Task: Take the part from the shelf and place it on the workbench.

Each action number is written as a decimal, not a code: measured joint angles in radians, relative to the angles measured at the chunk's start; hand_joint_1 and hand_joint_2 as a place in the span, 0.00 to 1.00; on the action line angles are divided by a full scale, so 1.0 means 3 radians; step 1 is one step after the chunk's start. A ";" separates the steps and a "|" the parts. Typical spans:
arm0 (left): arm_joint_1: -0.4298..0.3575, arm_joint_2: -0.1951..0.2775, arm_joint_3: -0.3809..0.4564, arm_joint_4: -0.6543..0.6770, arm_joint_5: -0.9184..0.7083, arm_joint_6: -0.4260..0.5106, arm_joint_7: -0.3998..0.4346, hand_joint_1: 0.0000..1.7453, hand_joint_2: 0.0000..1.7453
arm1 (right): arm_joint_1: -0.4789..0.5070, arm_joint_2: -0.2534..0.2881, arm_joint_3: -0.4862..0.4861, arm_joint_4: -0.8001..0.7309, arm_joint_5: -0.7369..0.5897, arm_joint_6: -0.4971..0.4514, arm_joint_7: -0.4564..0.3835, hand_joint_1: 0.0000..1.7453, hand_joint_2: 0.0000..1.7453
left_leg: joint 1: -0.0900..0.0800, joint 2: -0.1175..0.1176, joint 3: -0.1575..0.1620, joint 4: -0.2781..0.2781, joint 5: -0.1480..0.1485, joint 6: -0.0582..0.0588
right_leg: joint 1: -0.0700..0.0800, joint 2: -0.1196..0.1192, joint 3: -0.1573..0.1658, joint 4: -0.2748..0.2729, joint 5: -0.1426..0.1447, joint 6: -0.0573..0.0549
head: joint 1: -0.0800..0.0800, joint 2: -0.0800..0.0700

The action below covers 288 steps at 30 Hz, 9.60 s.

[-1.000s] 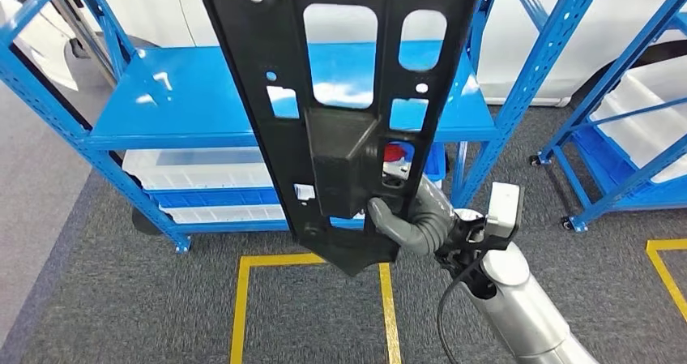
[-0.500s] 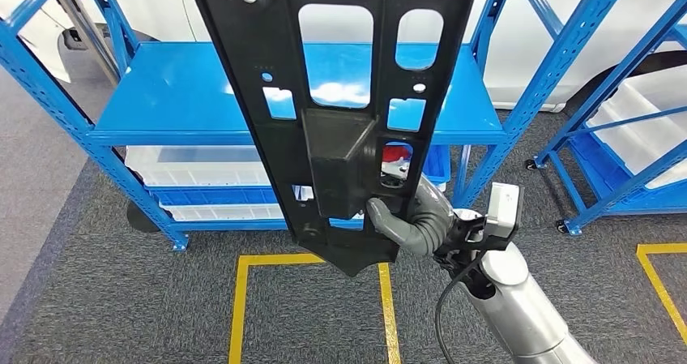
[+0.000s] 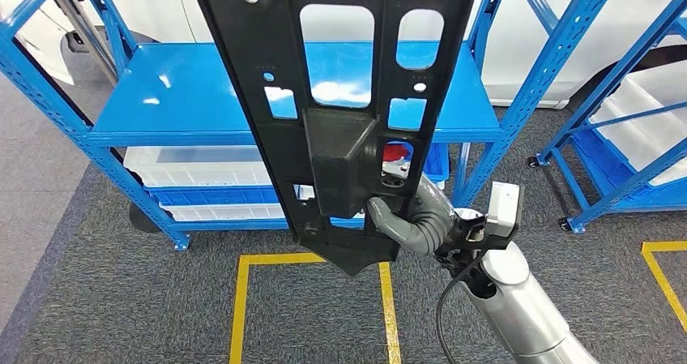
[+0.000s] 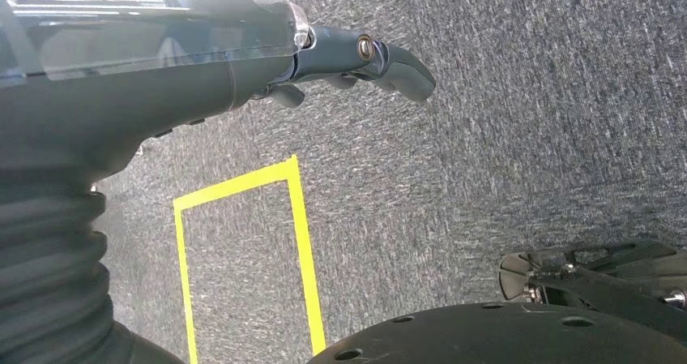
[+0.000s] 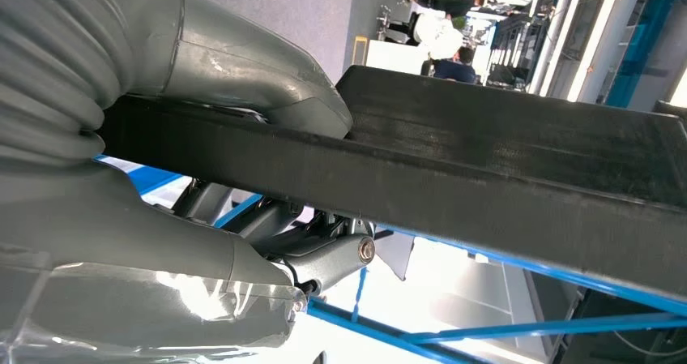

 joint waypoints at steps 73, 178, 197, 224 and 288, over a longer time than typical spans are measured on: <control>-0.0011 0.0007 0.0000 0.0001 -0.0001 0.0000 0.0000 0.00 1.00 | -0.0002 0.0005 0.0000 0.0000 0.0000 0.0000 0.0000 1.00 1.00 | 0.0017 0.0013 -0.0110 0.0280 -0.0059 -0.0047 | 0.0001 -0.0004 0.0020 -0.0004 0.0002 -0.0048 | -0.0001 0.0000; 0.0001 0.0002 0.0000 0.0001 -0.0001 -0.0001 -0.0001 0.00 1.00 | 0.0011 0.0008 -0.0003 0.0000 0.0001 0.0000 0.0000 1.00 1.00 | 0.0029 0.0014 -0.0005 0.0001 -0.0005 0.0090 | -0.0034 -0.0003 -0.0337 0.0770 -0.0280 0.0099 | 0.0000 0.0000; -0.0002 0.0009 0.0000 0.0003 -0.0001 0.0000 0.0000 0.00 1.00 | 0.0000 0.0009 -0.0003 0.0000 0.0000 0.0000 0.0000 1.00 1.00 | 0.0015 0.0012 -0.0013 0.0074 -0.0010 -0.0023 | -0.0012 0.0010 0.0025 0.0012 -0.0030 -0.0011 | -0.0001 0.0000; -0.0029 0.0006 0.0000 0.0003 0.0000 0.0000 -0.0002 0.00 1.00 | -0.0001 0.0009 -0.0004 0.0000 0.0000 0.0000 0.0000 1.00 1.00 | 0.0019 0.0011 -0.0355 0.0778 -0.0273 -0.0073 | -0.0028 -0.0007 0.0015 0.0003 -0.0009 -0.0049 | -0.0001 0.0000; -0.0004 0.0010 0.0000 0.0003 0.0000 0.0001 0.0000 0.00 1.00 | -0.0002 0.0010 -0.0004 0.0000 0.0000 0.0000 0.0000 1.00 1.00 | 0.0031 0.0025 -0.0054 0.0162 -0.0026 -0.0062 | -0.0009 -0.0004 0.0044 0.0006 -0.0039 -0.0020 | -0.0001 0.0000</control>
